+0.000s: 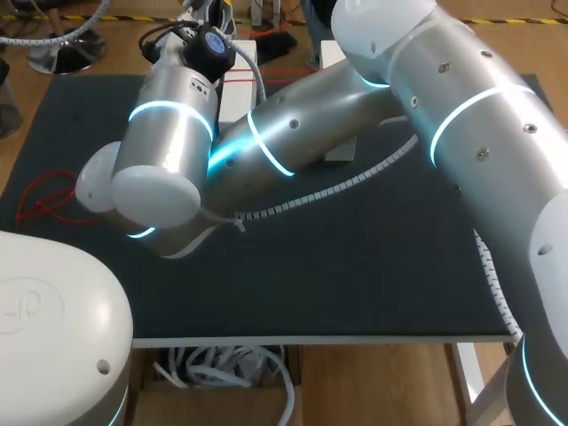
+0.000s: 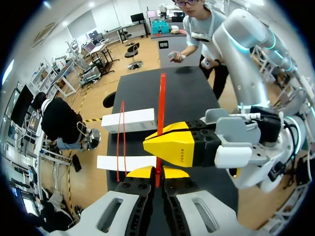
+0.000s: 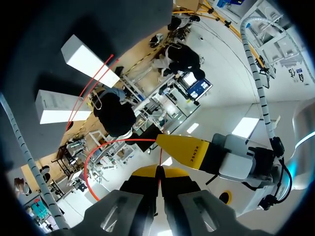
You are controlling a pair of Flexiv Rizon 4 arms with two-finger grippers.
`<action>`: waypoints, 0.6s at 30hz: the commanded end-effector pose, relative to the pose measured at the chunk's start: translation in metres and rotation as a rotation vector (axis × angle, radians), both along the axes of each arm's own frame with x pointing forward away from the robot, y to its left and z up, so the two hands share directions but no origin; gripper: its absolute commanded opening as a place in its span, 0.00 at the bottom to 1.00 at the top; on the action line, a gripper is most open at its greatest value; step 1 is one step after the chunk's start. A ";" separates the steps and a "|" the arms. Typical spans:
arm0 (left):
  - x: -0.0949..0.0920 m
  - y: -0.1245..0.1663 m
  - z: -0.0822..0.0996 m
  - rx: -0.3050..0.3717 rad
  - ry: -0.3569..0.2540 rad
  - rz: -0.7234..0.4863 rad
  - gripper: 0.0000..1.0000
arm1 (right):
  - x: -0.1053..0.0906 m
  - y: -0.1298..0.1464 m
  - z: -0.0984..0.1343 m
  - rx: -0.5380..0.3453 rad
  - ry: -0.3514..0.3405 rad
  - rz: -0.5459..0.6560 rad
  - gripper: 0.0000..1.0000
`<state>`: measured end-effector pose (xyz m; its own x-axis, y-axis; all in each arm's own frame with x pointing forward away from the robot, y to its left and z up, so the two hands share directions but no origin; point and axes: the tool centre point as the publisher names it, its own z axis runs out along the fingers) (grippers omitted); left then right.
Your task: Grab the tape and strap the tape.
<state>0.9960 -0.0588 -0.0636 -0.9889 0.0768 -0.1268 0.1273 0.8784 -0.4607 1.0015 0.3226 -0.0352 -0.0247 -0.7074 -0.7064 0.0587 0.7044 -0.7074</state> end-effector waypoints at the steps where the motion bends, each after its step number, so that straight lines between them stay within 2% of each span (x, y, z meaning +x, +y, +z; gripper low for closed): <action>1: 0.000 -0.001 0.001 0.003 0.002 -0.001 0.00 | 0.000 0.003 0.001 -0.001 0.003 -0.003 0.00; 7: 0.000 -0.001 0.001 0.003 0.002 -0.001 0.00 | -0.002 0.002 0.004 0.005 0.000 0.009 0.00; 8: 0.000 -0.001 0.001 0.003 0.002 -0.001 0.00 | -0.002 0.001 0.004 0.008 0.001 0.010 0.10; 10: 0.000 -0.001 0.001 0.003 0.002 -0.001 0.00 | -0.003 -0.001 0.006 0.015 0.002 0.010 0.20; 11: 0.000 -0.001 0.001 0.003 0.002 -0.001 0.00 | -0.004 -0.002 0.007 0.016 0.002 0.010 0.33; 12: 0.000 -0.001 0.001 0.003 0.002 -0.001 0.00 | -0.005 -0.003 0.007 0.019 0.004 0.009 0.34; 13: 0.000 -0.001 0.001 0.003 0.002 -0.001 0.00 | -0.006 -0.004 0.008 0.022 0.006 0.008 0.31; 15: 0.000 -0.001 0.001 0.003 0.002 -0.001 0.00 | -0.007 -0.006 0.009 0.028 0.011 0.008 0.33; 18: 0.000 -0.001 0.001 0.003 0.002 -0.001 0.00 | -0.011 -0.008 0.012 0.038 0.015 0.009 0.30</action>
<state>0.9959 -0.0592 -0.0632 -0.9889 0.0772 -0.1272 0.1278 0.8780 -0.4614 0.9947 0.3193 -0.0295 -0.0250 -0.6774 -0.7352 0.0580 0.7332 -0.6775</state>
